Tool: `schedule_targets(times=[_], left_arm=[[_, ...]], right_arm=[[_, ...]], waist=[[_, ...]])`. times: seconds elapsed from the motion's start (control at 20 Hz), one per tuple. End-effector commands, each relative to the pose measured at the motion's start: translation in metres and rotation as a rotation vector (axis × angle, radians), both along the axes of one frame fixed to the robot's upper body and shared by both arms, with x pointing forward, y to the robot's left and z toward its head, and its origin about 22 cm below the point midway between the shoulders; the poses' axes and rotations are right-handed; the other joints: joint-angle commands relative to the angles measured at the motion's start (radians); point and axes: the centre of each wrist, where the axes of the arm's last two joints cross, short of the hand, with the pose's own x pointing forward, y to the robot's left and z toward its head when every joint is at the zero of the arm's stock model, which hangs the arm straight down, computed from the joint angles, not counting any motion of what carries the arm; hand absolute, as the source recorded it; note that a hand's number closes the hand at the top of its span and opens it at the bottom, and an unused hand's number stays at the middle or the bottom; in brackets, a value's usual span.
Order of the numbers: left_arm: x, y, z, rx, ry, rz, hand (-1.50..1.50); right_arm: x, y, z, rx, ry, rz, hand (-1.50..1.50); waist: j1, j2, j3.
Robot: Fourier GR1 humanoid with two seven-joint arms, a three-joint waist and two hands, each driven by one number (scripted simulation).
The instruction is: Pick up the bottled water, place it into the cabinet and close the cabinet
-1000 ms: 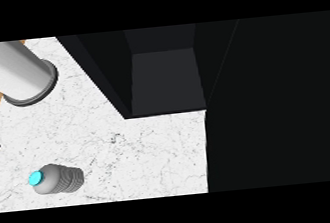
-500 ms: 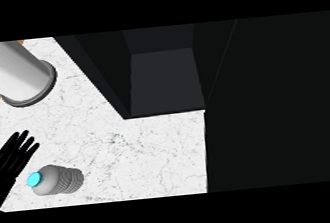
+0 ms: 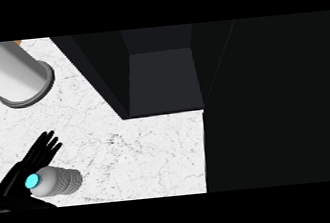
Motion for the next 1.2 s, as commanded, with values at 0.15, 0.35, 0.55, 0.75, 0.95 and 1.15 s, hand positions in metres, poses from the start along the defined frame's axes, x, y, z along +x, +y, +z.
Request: schedule_targets(times=[0.15, 0.35, 0.55, 0.75, 0.95, 1.15], left_arm=[[-0.002, -0.005, -0.028, -0.055, -0.037, -0.06, -1.5], [-0.012, -0.019, -0.047, -0.087, -0.029, -0.077, -1.5], [-0.002, -0.023, -0.049, -0.077, -0.071, -0.052, 1.5], [-0.012, -0.044, -0.064, 0.034, -0.131, -0.096, 1.5], [-0.012, -0.028, -0.056, 0.095, -0.251, -0.071, 1.5], [-0.014, -0.089, -0.081, 0.177, -0.304, 0.06, 1.5]], right_arm=[[-0.015, -0.001, 0.038, -0.027, -0.053, 0.006, -1.5], [-0.015, 0.002, 0.026, -0.01, -0.061, 0.004, -1.5], [-0.021, -0.001, 0.032, -0.015, -0.054, 0.001, -1.5], [-0.018, -0.005, 0.018, -0.013, -0.054, 0.011, -1.5], [-0.027, -0.003, 0.031, -0.009, -0.053, 0.013, -1.5], [-0.024, -0.007, 0.021, -0.009, -0.032, -0.016, -1.5]], waist=[[0.006, 0.001, -0.001], [0.005, 0.0, -0.001], [-0.001, 0.002, -0.002], [0.003, 0.002, -0.002], [-0.003, 0.0, -0.004], [0.012, -0.001, 0.001]])
